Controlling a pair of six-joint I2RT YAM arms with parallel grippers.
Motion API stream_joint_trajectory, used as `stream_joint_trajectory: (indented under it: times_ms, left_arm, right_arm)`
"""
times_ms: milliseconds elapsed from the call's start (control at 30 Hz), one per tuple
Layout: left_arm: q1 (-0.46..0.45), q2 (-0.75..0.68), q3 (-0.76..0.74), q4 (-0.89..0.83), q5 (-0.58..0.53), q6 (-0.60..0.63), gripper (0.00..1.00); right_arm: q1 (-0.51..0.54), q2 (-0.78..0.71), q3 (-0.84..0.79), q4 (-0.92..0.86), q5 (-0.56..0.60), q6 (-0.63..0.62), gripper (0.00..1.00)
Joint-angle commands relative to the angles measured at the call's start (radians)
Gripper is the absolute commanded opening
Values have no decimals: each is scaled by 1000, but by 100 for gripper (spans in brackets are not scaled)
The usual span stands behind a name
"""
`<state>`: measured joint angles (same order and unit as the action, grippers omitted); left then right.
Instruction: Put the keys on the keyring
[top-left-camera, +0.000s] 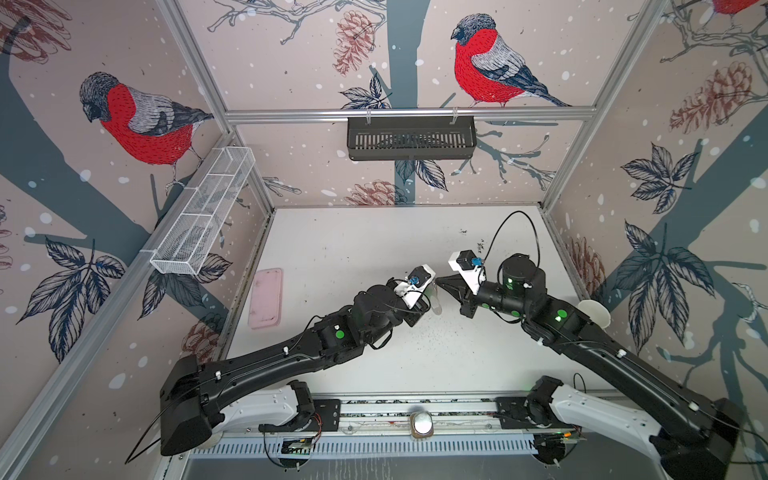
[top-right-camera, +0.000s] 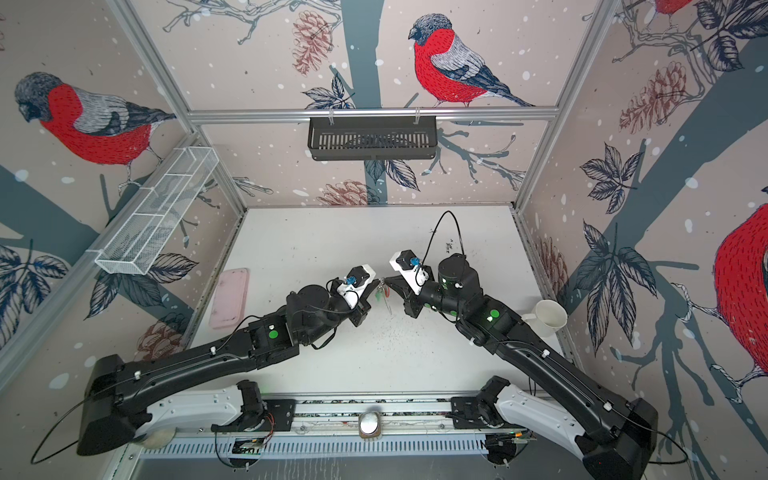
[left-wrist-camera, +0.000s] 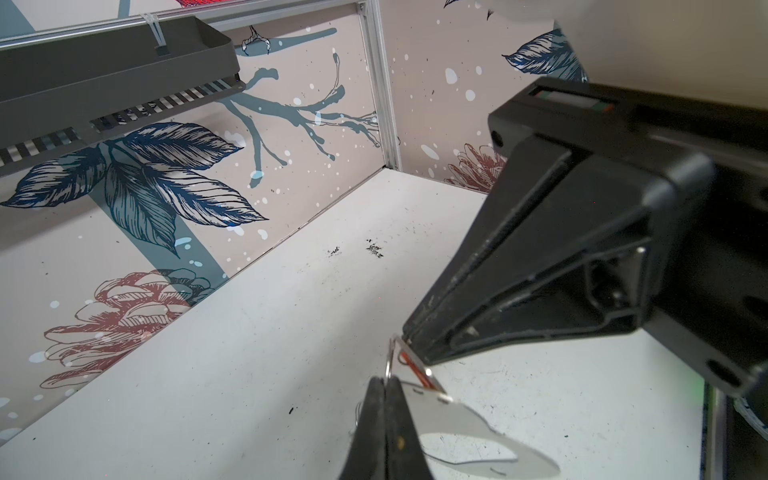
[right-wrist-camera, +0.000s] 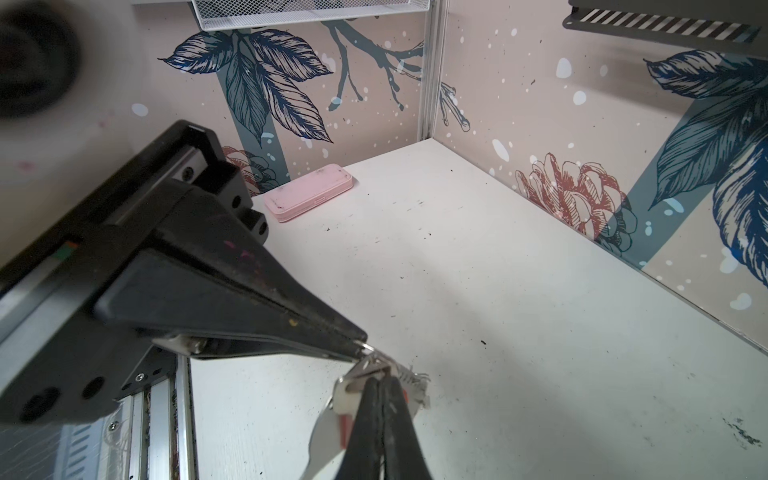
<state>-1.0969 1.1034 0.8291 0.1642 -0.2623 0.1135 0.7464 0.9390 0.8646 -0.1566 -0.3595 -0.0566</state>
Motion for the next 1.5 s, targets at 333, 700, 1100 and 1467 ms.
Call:
stream_joint_trajectory:
  times_ms: [333,700,1100,1467]
  left_arm:
    - [-5,-1,6,20,-47,8,0]
    - [-5,-24,-1,4,-124,-1,0]
    - [-5,-69,-29,14,-138,-9,0]
    - [-4,-83,-40,16,-123,-11,0]
  right_arm:
    - [27,34,7,-17,258,50,0]
    - [-45,150,61,-126,312,140,0]
    - [-217,443,254,-462,423,275,0]
    - [-242,569,248,-496,438,282,0]
